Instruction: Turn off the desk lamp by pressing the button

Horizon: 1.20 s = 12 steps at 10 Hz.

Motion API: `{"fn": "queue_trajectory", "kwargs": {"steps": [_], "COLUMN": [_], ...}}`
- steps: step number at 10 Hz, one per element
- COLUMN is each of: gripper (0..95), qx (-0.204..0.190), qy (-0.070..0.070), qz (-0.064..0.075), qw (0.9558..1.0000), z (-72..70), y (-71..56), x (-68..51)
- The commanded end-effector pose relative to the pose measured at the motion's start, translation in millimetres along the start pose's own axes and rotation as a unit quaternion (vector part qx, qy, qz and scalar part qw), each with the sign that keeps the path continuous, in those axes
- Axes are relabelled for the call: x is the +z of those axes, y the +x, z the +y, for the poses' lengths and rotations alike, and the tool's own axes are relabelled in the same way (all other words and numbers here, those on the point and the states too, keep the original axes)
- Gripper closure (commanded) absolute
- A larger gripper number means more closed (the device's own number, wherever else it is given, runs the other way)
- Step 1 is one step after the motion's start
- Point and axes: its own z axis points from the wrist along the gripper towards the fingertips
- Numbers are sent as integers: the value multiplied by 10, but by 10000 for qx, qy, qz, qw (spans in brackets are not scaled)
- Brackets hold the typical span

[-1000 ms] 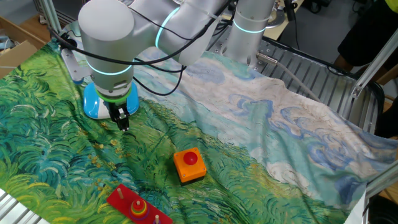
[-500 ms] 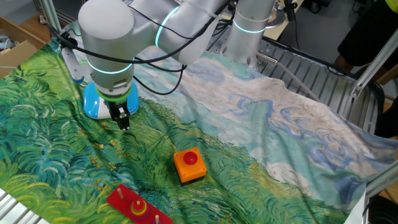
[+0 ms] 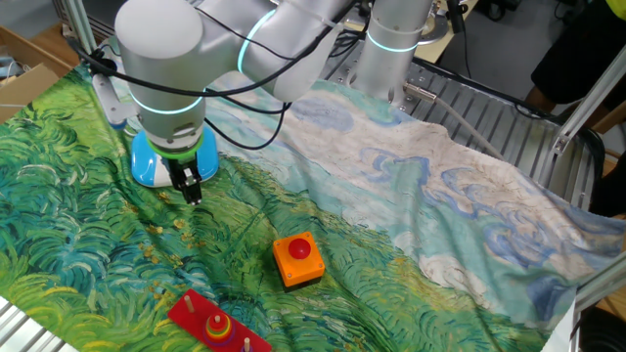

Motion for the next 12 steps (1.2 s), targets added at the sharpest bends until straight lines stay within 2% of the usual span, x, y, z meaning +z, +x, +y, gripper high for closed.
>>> {"fn": "queue_trajectory", "kwargs": {"steps": [1, 3, 5, 8, 10, 12], "gripper": [190, 190, 190, 190, 570, 570], "qx": [11, 34, 87, 65, -30, 13], "qy": [-9, -4, 46, 46, 18, 4], "qz": [-5, -5, 82, 107, 179, 220], "qw": [10000, 10000, 9999, 9999, 9998, 9998], "z": [10, 14, 66, 76, 77, 71], "y": [-1, 31, 67, 90, 121, 122], "x": [47, -1, -294, -366, -397, -403]}}
